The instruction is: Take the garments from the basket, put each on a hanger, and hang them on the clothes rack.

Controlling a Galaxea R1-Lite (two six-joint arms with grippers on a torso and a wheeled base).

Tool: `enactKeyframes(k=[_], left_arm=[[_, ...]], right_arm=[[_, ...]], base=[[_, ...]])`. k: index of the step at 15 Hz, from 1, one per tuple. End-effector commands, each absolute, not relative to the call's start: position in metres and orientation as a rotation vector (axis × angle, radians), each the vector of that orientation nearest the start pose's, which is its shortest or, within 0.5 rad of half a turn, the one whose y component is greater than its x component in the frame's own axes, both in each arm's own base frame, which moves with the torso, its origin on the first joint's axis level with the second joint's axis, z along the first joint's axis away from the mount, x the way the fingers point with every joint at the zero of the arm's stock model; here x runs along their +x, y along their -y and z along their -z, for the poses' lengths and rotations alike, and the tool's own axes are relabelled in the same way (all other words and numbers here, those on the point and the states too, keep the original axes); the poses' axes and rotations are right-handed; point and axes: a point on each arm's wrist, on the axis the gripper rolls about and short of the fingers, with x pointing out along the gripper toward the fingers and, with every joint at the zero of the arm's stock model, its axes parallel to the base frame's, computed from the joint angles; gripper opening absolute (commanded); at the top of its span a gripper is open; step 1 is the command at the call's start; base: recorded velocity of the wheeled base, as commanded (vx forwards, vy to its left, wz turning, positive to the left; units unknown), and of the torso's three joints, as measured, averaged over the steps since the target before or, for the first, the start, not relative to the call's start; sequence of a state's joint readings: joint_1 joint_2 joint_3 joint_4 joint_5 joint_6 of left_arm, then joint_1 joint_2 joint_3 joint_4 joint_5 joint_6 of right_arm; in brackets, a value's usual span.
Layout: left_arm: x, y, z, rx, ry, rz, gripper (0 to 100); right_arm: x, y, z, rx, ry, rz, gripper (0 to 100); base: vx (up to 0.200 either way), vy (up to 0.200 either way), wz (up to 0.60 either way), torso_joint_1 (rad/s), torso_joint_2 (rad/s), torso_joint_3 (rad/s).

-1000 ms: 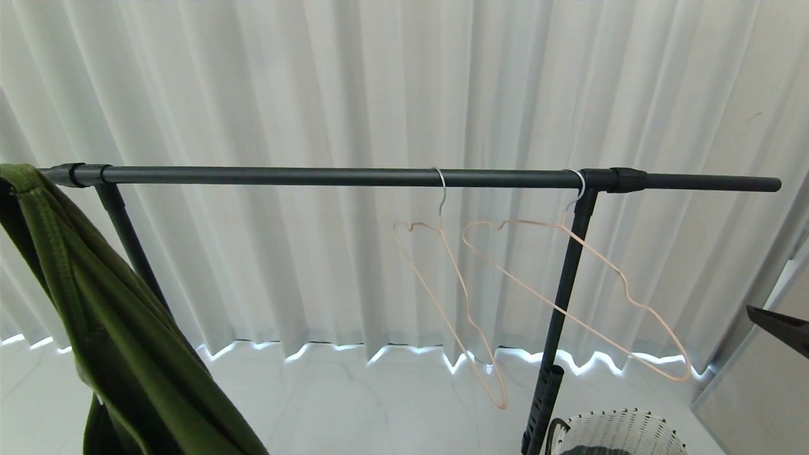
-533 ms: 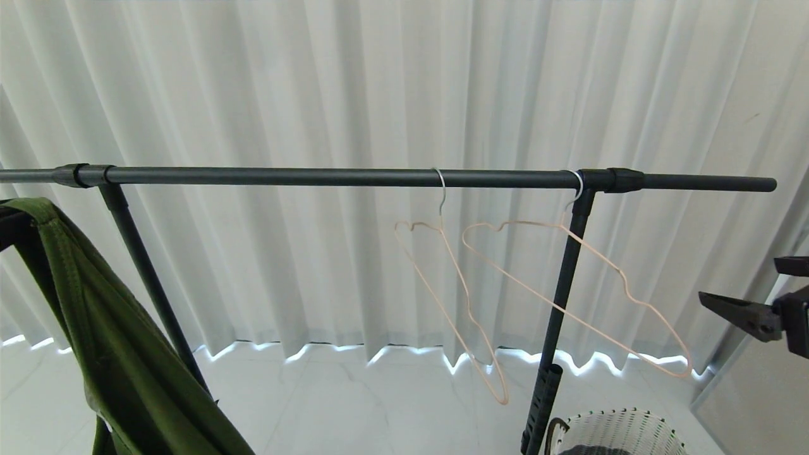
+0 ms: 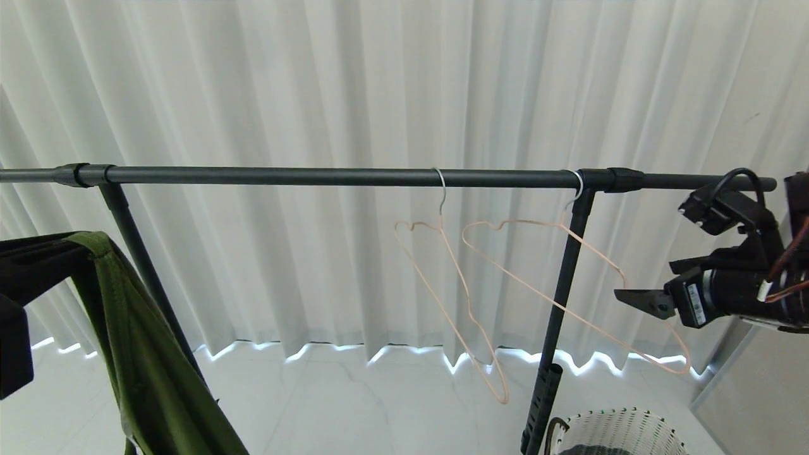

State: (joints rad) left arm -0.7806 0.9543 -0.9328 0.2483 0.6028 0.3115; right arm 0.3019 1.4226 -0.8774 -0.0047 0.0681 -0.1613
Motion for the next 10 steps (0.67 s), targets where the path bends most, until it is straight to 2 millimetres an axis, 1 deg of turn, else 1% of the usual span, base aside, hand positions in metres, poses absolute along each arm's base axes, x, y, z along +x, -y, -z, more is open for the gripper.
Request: enactKeyframes(k=[1, 3, 5, 7, 8, 10], left_arm=[[0.082, 0.063, -0.288, 0.490, -0.192, 0.231, 0], [0.083, 0.065, -0.289, 0.491, -0.192, 0.246, 0], [0.082, 0.065, -0.290, 0.489, -0.187, 0.246, 0], [0.082, 0.064, -0.292, 0.483, -0.179, 0.245, 0], [0.082, 0.064, -0.294, 0.480, -0.173, 0.244, 0], [0.082, 0.064, -0.296, 0.477, -0.169, 0.242, 0]], right_arm=[[0.249, -0.081, -0.200, -0.223, -0.608, -0.437, 100], [0.262, -0.084, -0.193, -0.217, -0.642, -0.454, 100], [0.269, -0.086, -0.192, -0.218, -0.669, -0.458, 100], [0.269, -0.087, -0.193, -0.218, -0.692, -0.469, 100], [0.269, -0.088, -0.194, -0.201, -0.708, -0.515, 100], [0.271, -0.089, -0.191, -0.198, -0.714, -0.517, 100]], base=[[0.000, 0.000, 0.00, 0.000, 0.00, 0.000], [0.000, 0.000, 0.00, 0.000, 0.00, 0.000], [0.000, 0.000, 0.00, 0.000, 0.00, 0.000], [0.000, 0.000, 0.00, 0.000, 0.00, 0.000], [0.000, 0.000, 0.00, 0.000, 0.00, 0.000], [0.000, 0.000, 0.00, 0.000, 0.00, 0.000]])
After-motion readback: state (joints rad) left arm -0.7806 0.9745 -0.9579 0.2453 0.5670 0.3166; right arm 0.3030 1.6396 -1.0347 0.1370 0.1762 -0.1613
